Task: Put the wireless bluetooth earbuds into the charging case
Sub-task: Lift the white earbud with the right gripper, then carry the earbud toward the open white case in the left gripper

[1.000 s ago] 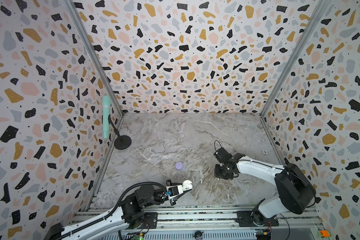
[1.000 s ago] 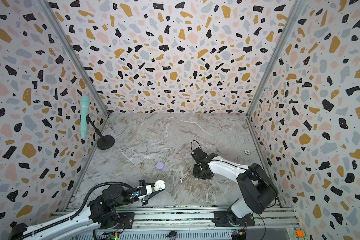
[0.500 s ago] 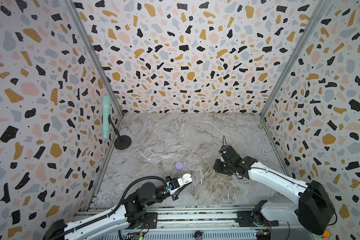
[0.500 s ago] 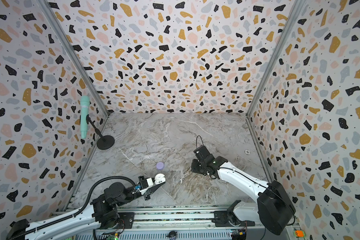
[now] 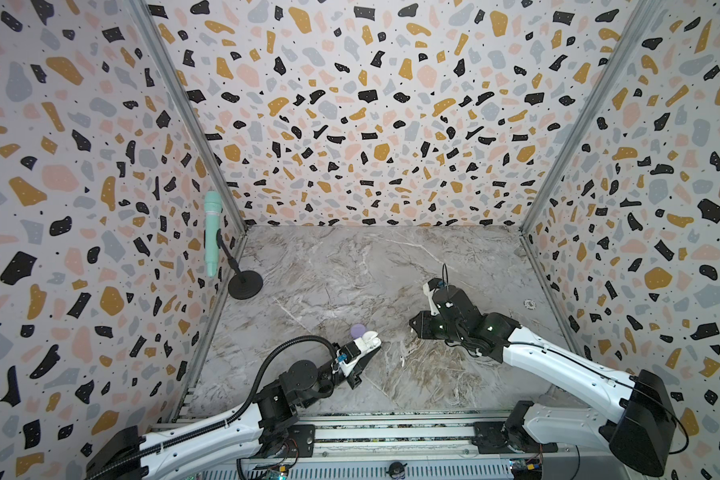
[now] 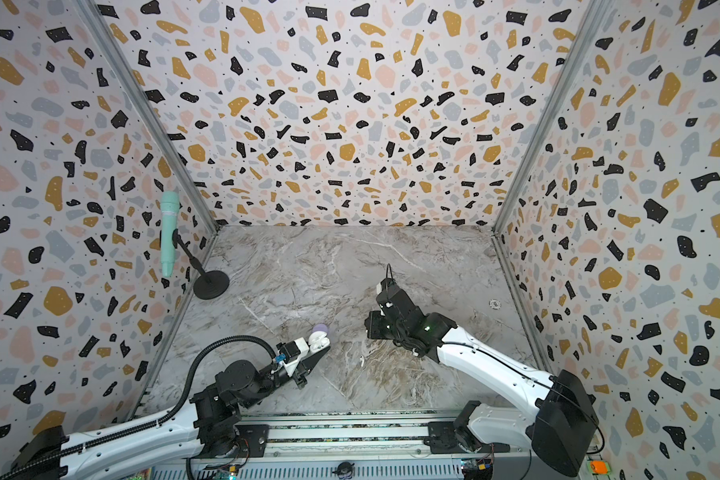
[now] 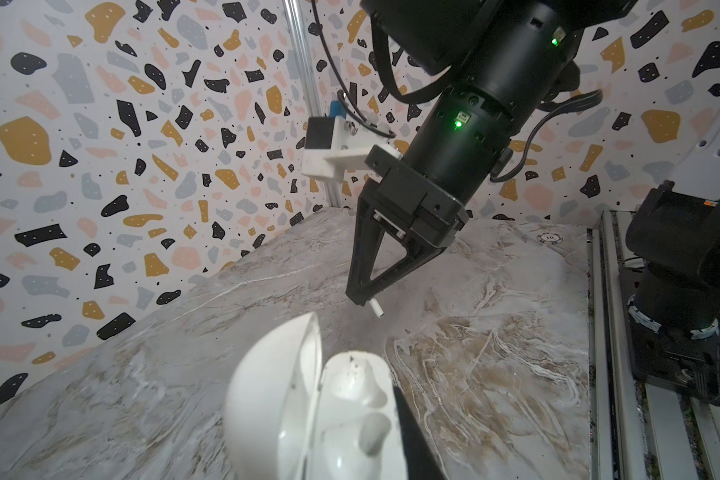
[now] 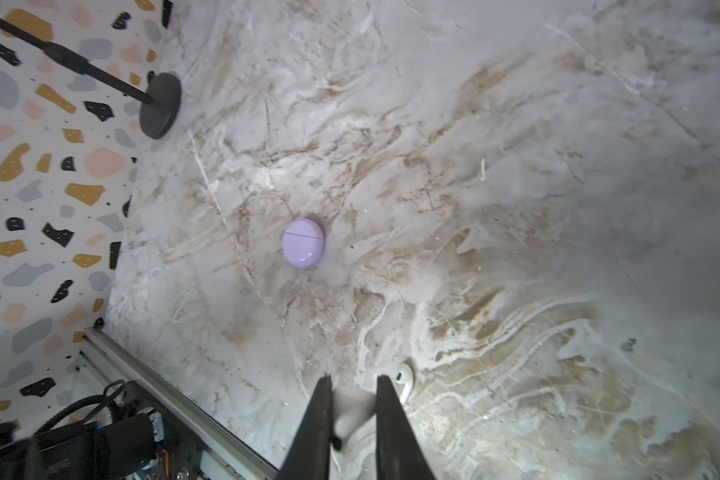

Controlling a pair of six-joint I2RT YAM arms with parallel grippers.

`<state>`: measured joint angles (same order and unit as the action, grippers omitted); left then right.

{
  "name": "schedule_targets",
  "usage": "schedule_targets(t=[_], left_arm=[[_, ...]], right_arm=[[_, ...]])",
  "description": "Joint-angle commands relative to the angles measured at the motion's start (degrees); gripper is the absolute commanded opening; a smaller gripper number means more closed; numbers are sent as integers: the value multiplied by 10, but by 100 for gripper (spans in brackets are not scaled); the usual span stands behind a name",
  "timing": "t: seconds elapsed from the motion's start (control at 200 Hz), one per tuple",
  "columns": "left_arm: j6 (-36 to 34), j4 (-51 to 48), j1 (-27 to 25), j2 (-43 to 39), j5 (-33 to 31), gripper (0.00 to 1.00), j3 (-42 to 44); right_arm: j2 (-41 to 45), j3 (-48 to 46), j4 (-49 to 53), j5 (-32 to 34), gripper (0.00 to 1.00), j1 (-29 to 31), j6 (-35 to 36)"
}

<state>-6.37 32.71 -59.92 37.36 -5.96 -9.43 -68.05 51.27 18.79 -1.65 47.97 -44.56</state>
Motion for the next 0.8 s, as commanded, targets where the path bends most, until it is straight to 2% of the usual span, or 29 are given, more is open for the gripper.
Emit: schedule_targets(t=[0.0, 0.37, 0.796], left_arm=[[17, 45, 7, 3, -29, 0, -14], [55, 61, 35, 34, -22, 0, -13], [58, 58, 37, 37, -25, 0, -8]], right_arm=[[22, 26, -24, 12, 10, 16, 15], [49, 30, -98, 22, 9, 82, 21], [27, 46, -144, 54, 9, 144, 25]])
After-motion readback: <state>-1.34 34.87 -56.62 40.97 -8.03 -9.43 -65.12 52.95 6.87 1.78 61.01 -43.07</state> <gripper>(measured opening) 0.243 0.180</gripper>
